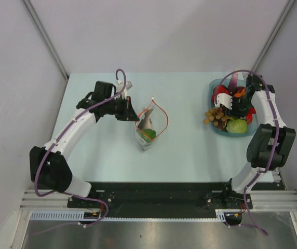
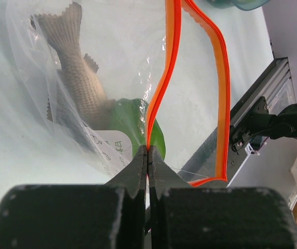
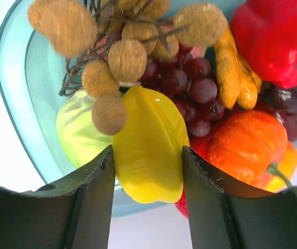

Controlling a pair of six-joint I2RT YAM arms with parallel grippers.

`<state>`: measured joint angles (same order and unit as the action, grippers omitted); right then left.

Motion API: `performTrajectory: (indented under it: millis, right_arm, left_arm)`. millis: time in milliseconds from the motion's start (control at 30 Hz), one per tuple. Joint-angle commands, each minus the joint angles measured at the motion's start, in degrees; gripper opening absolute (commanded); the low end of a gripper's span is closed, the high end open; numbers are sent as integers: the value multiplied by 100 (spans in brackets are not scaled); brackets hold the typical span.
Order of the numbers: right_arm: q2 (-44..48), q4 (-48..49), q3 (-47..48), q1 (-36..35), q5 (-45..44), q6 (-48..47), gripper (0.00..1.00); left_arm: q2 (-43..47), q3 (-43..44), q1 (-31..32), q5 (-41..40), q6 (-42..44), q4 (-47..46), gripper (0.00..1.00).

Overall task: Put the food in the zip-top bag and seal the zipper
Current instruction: Pick up the fake fruit from the bin, then place the fake fruit in the zipper food storage bag.

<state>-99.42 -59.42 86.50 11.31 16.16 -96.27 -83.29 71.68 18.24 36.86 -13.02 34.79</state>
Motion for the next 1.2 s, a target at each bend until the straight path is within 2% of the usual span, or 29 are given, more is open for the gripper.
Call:
performTrajectory:
  millis: [0,167,267,300,333,367,467,500,533,667,767,967,1100,1167]
  right_arm:
    - [484,-44,-28,99,-61,-24,40]
    - [905,44,25,135,62,99,38]
    - [1143,88,262,187,456,581,38]
    - [1231,158,323,170,832,818,38]
    - [1293,298,498,126,1053,1560,38]
    - [1398,299,587,56,1456,1889,38]
    - [1556,509,886,-672,1958,3637,38]
    - [1592,754,947,-892,2074,4103,38]
    - [1627,904,1009,-1381,2179,5091,38]
    - [1689,1924,887,-2395,2768,7230,39]
    - [1733,2477,537,-3201,2927,7902,40]
    - [1443,2540,166,-4495,2560,7281,41]
    - [1030,2654,78,-4734,2173,7122,41]
    - [820,2768,69,-4752,1883,7113,44]
  left_arm:
    - [-30,259,-31,199,62,-130,0]
    - [-21,232,-22,207,54,-147,0]
    - [5,206,-22,225,36,-156,0]
    - [14,206,-22,234,10,-174,0]
    - [5,206,-14,234,10,-183,0]
    - [14,241,-13,242,18,-183,0]
    - [23,320,-13,242,53,-183,0]
    - [32,329,-13,251,54,-174,0]
    - [23,338,-22,277,54,-165,0]
    - [-47,364,-22,348,-17,-121,0]
    - [-109,417,-22,462,-52,-77,0]
    - [-144,434,-31,524,-166,-165,0]
    - [-170,417,-40,585,-236,-200,0]
    - [-179,408,-40,603,-271,-226,0]
